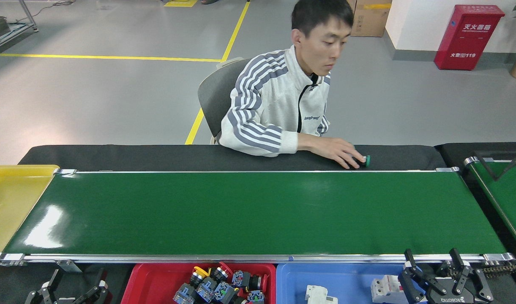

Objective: Pick switch part from conveyor to tray

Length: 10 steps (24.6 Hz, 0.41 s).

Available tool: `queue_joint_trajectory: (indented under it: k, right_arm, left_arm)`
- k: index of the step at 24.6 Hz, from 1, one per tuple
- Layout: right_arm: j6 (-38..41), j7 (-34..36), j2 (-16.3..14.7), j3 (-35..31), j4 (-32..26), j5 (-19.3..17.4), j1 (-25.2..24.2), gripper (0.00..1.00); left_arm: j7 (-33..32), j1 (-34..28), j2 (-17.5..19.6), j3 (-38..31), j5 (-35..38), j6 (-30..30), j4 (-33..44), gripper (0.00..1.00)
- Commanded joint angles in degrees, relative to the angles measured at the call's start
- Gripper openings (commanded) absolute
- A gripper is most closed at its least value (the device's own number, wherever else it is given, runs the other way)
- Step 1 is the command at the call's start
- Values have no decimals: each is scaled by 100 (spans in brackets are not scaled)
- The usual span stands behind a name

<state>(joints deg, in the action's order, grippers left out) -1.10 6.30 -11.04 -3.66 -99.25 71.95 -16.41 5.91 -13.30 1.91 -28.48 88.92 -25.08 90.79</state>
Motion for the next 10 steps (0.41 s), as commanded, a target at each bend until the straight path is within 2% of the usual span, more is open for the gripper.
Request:
queue_joint_trajectory:
  k: [1,4,10]
  right_arm:
    - [22,12,-29,-29,-77,-14,51,99]
    - [22,12,-3,-29,-77,-14,51,99]
    - [22,12,-12,-21,-77,-14,7,99]
  left_arm:
    - [-11,12,90,-122,-41,-59,97,100]
    - [-20,-14,213,-158,-59,-68,88,100]
    - [-29,-137,230,-325,-129,-68,88,100]
